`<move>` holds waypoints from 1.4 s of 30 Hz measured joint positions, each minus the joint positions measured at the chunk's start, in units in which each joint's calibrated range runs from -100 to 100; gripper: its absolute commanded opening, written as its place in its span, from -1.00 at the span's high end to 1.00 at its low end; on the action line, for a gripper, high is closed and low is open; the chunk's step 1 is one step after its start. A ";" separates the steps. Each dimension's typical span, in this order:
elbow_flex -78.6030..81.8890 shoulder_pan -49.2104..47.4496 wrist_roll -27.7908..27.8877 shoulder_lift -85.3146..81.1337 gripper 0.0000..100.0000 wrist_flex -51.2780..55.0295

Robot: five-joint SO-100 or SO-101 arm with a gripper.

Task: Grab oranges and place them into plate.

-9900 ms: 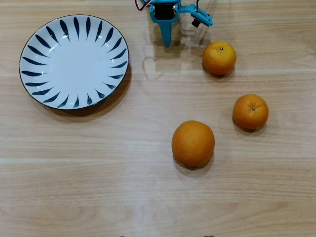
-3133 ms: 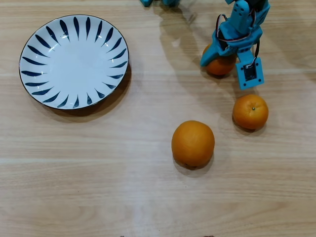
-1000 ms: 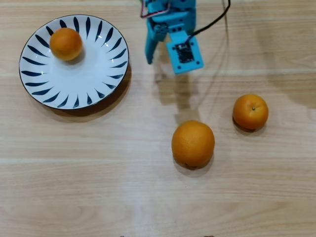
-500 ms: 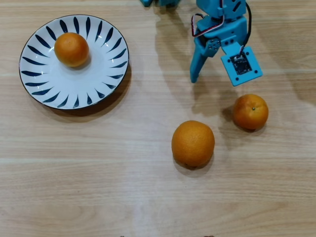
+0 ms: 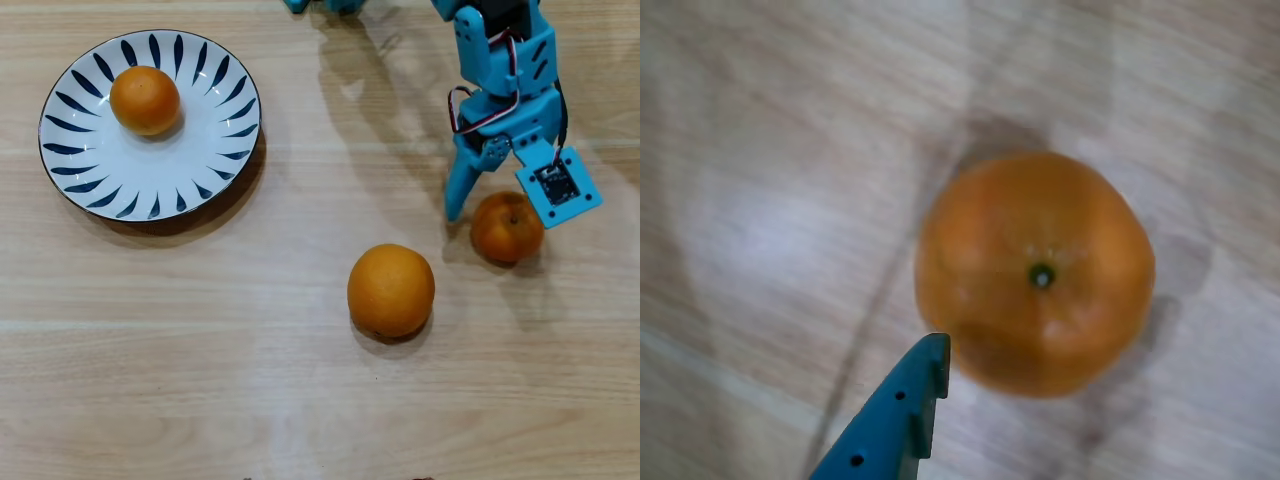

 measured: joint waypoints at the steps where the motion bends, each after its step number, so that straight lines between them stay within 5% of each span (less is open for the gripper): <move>1: -1.77 -0.25 -0.31 1.69 0.28 0.00; 30: -10.54 -2.03 -3.81 13.03 0.41 0.00; 42: -10.98 -0.59 -3.39 3.89 0.40 22.22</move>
